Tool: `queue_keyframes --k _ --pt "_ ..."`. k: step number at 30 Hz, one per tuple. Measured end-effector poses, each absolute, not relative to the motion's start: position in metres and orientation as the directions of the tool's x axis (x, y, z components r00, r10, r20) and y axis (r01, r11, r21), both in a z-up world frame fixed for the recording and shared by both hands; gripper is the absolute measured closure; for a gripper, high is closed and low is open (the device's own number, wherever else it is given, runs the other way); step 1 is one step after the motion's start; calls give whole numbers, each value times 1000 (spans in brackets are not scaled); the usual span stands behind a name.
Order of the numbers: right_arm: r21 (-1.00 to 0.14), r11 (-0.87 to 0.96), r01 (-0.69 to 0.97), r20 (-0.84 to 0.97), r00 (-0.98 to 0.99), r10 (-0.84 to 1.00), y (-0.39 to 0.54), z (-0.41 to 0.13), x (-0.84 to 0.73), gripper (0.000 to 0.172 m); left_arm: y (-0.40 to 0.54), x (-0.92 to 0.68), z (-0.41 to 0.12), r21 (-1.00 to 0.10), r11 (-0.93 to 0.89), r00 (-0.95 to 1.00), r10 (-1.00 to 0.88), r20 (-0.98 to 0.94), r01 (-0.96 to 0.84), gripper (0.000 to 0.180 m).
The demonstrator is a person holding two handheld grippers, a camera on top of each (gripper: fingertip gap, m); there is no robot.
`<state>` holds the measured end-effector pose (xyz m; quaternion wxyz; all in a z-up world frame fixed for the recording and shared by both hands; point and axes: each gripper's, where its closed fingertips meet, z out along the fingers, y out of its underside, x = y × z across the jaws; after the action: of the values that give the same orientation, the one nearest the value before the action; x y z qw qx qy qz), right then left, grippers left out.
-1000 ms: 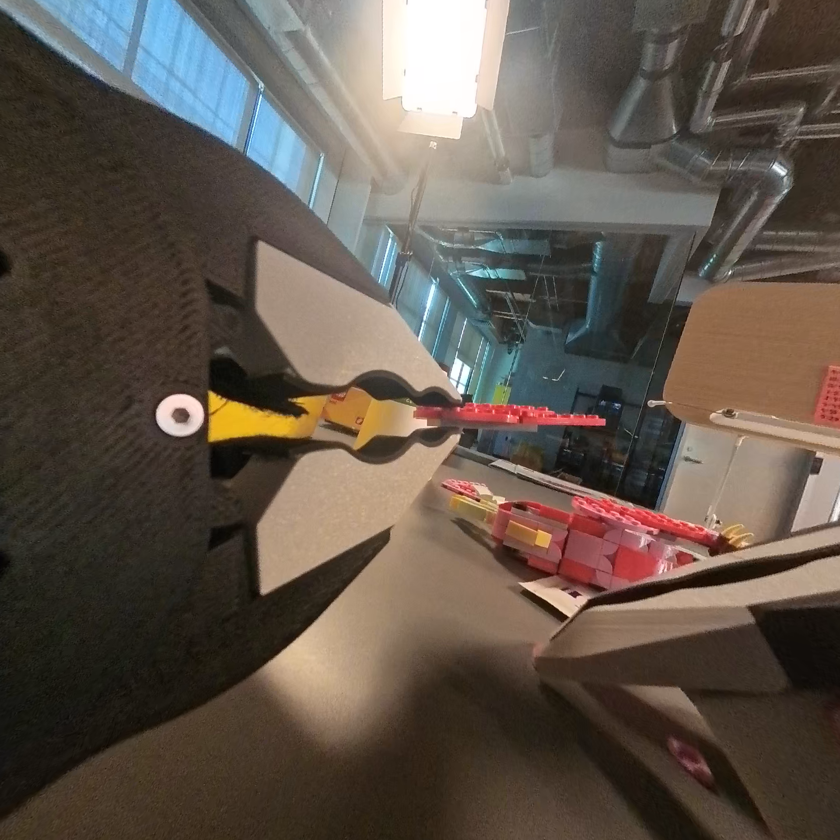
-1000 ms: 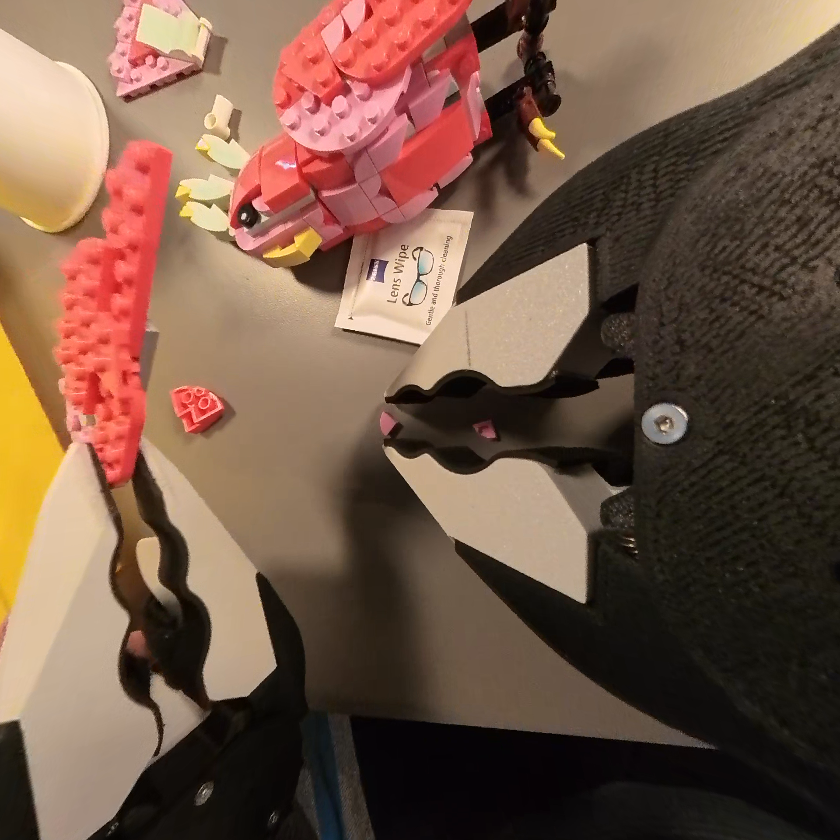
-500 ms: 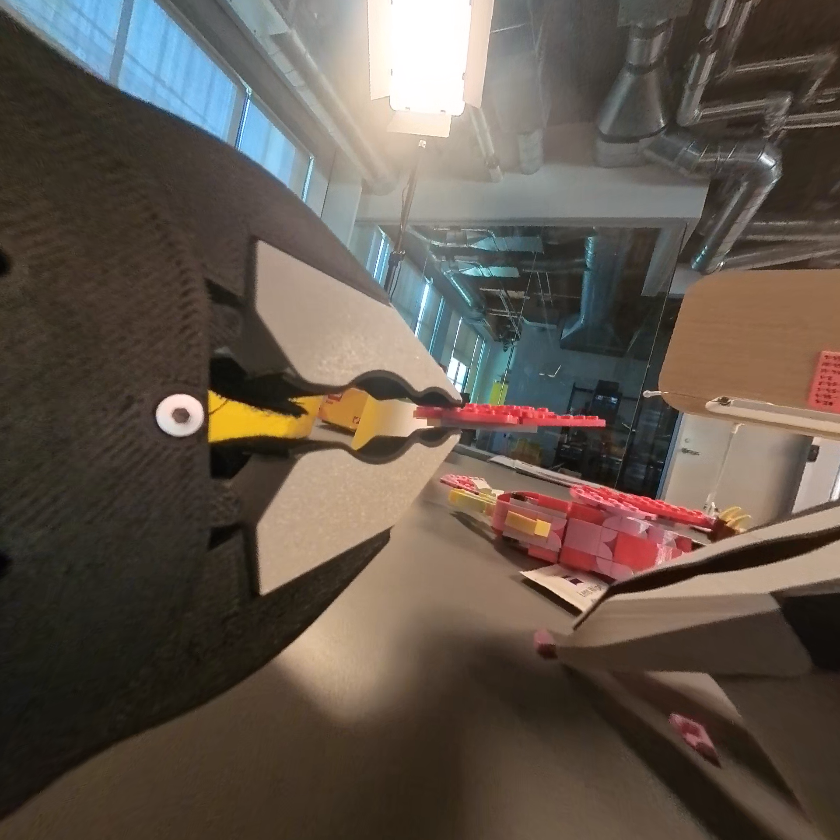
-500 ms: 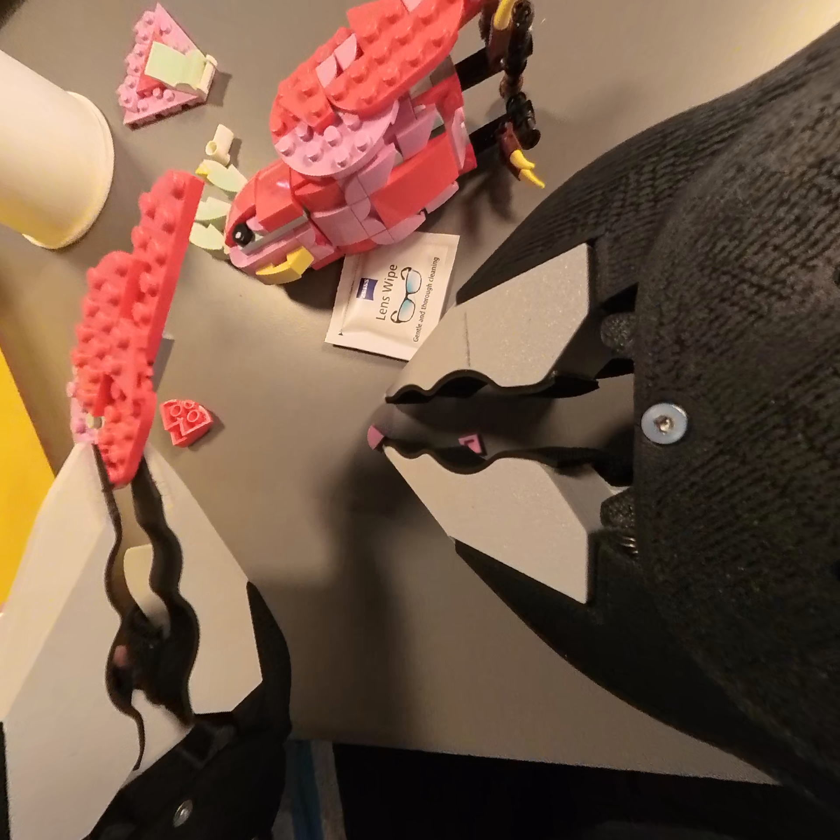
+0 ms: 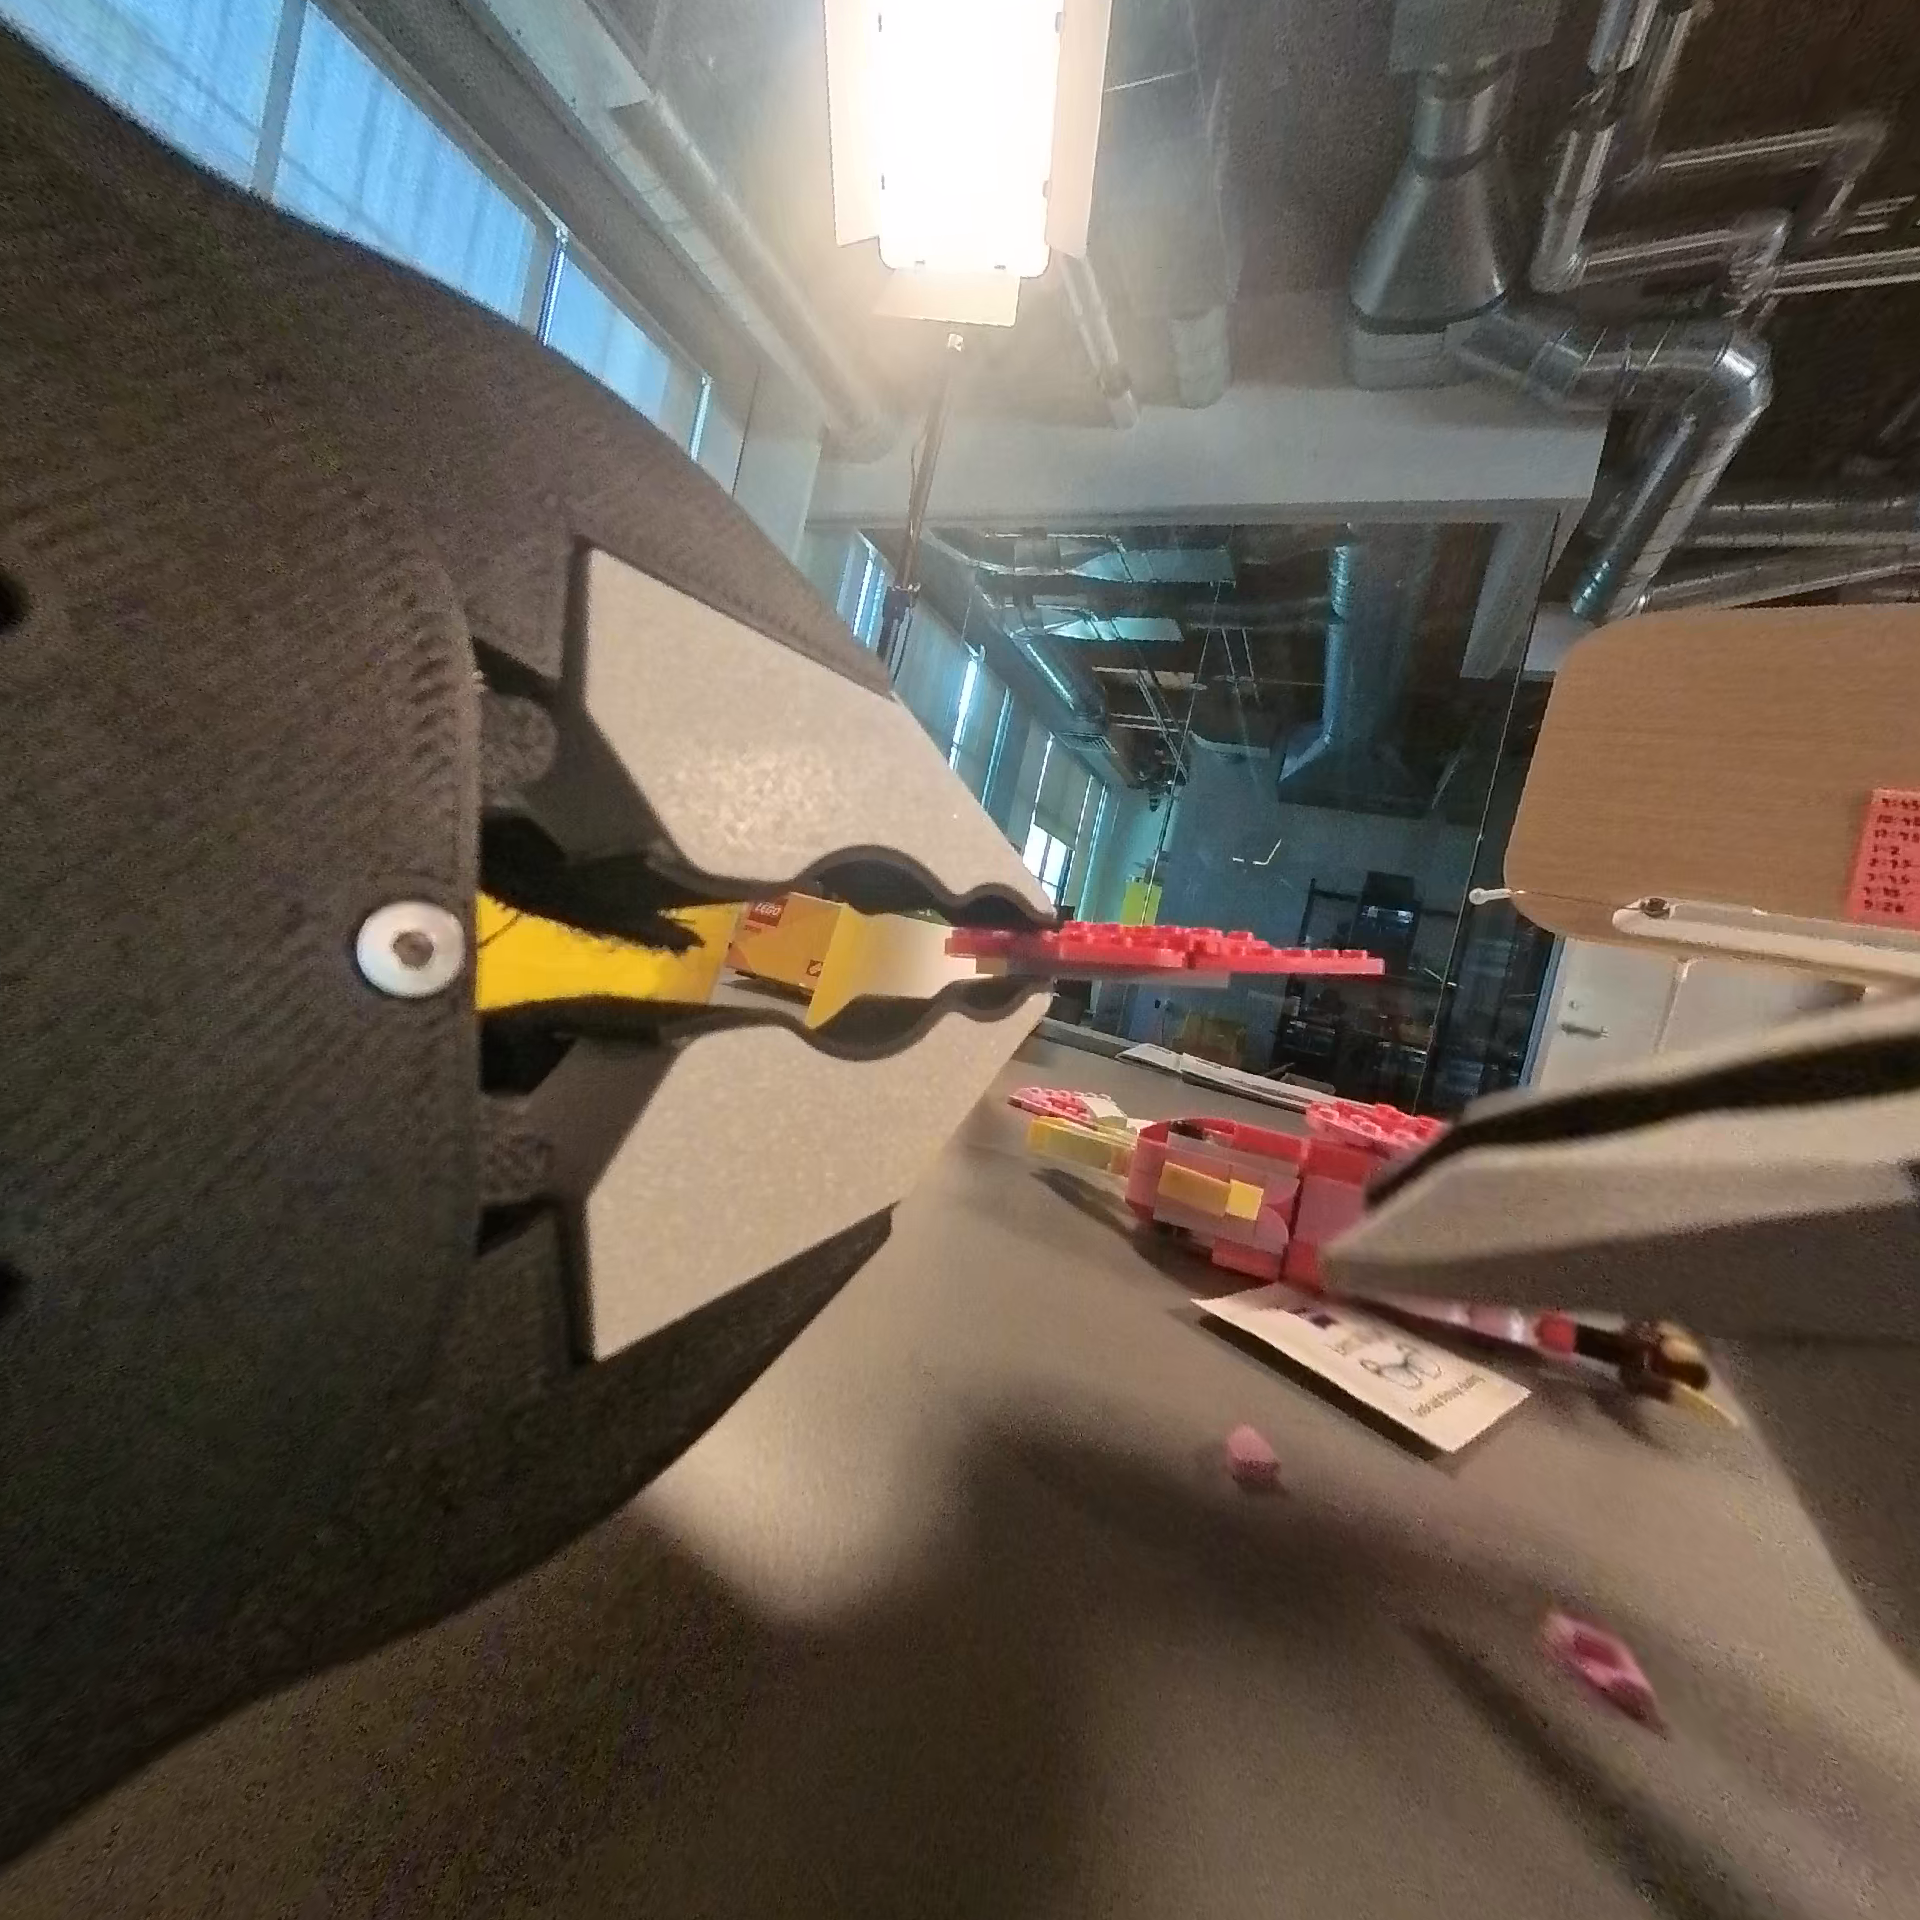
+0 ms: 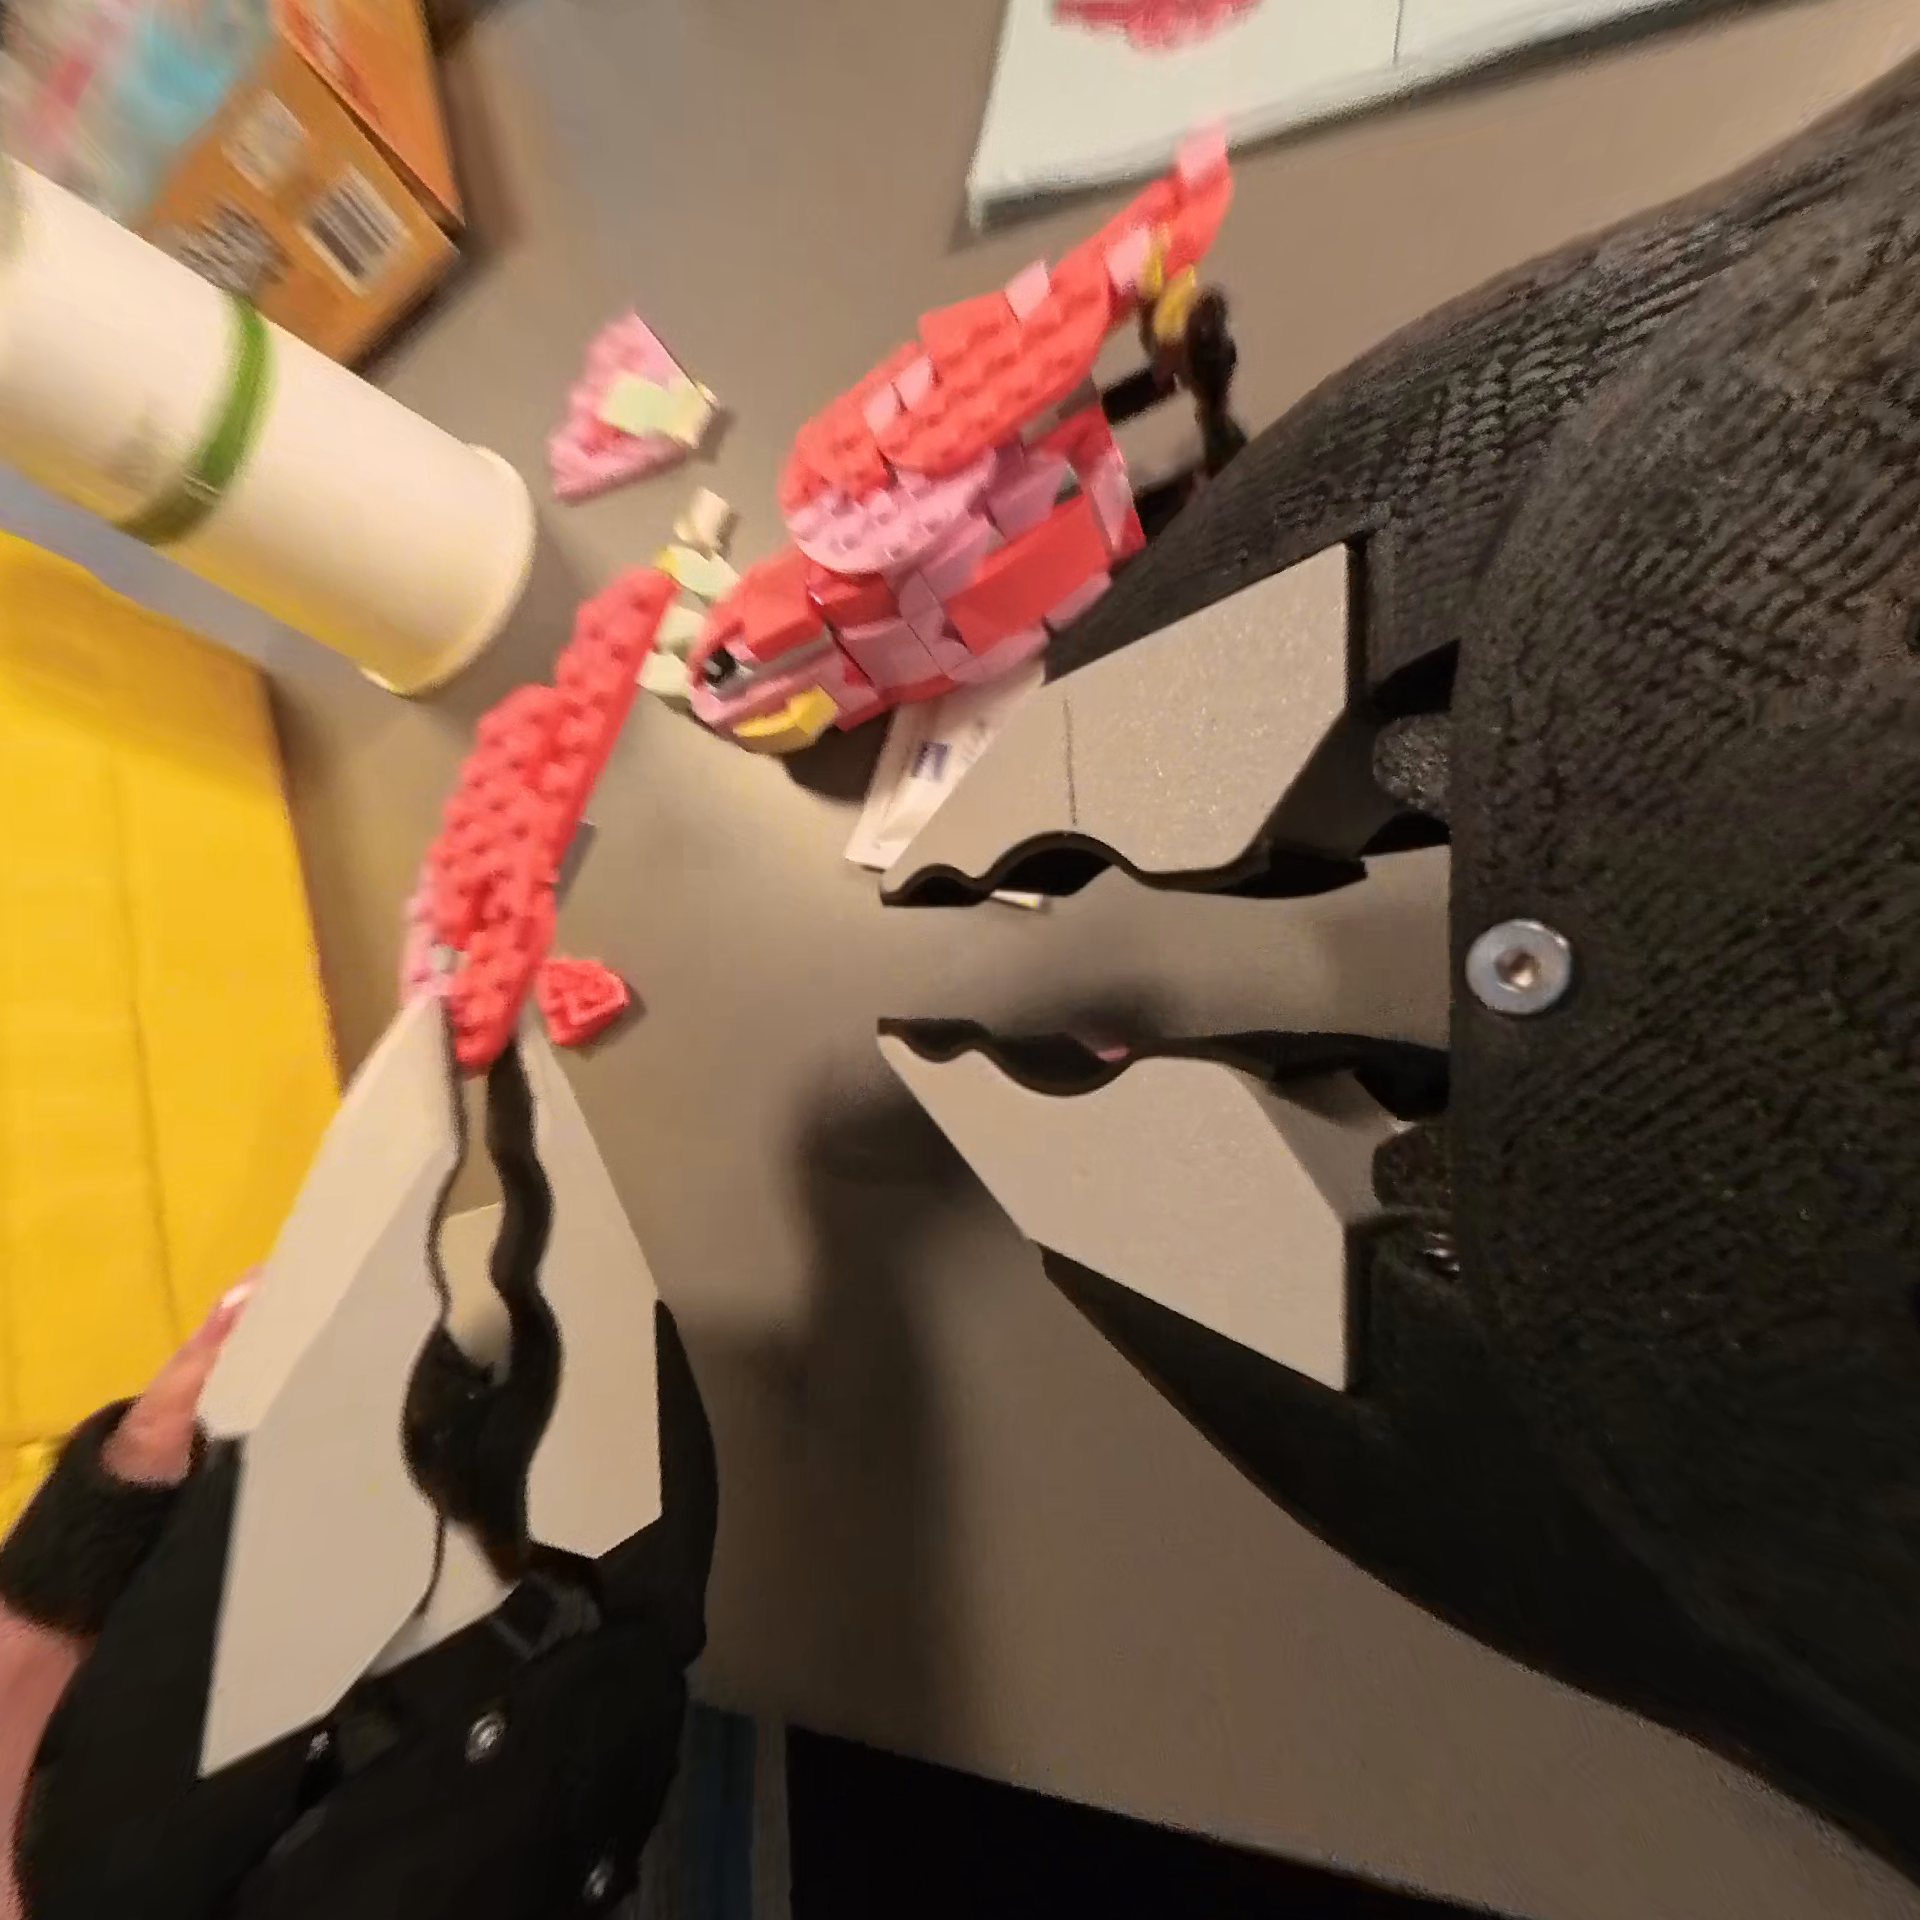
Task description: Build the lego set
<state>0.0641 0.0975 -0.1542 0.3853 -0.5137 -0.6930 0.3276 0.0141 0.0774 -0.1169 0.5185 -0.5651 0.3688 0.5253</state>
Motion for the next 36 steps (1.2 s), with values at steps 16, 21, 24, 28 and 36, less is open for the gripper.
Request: queue_keyframes --k 16,21,24,28,36 --pt "-137 978 158 989 -27 143 70 -113 63 149 75 46 -115 -213 -117 216 -18 -976 -970 173" --pt "-116 976 187 992 -19 122 75 -112 63 157 73 51 -115 -174 -114 179 -32 -983 -978 173" --pt "-104 975 195 994 -9 108 76 -111 64 164 72 56 -113 -170 -106 175 -33 -984 -980 173" --pt "-98 975 197 995 1 100 76 -108 65 170 71 59 -111 -147 -112 151 -36 -988 -983 173" --pt "-134 979 151 990 52 128 72 -95 69 170 61 71 -98 -178 -75 184 -82 -979 -981 174"
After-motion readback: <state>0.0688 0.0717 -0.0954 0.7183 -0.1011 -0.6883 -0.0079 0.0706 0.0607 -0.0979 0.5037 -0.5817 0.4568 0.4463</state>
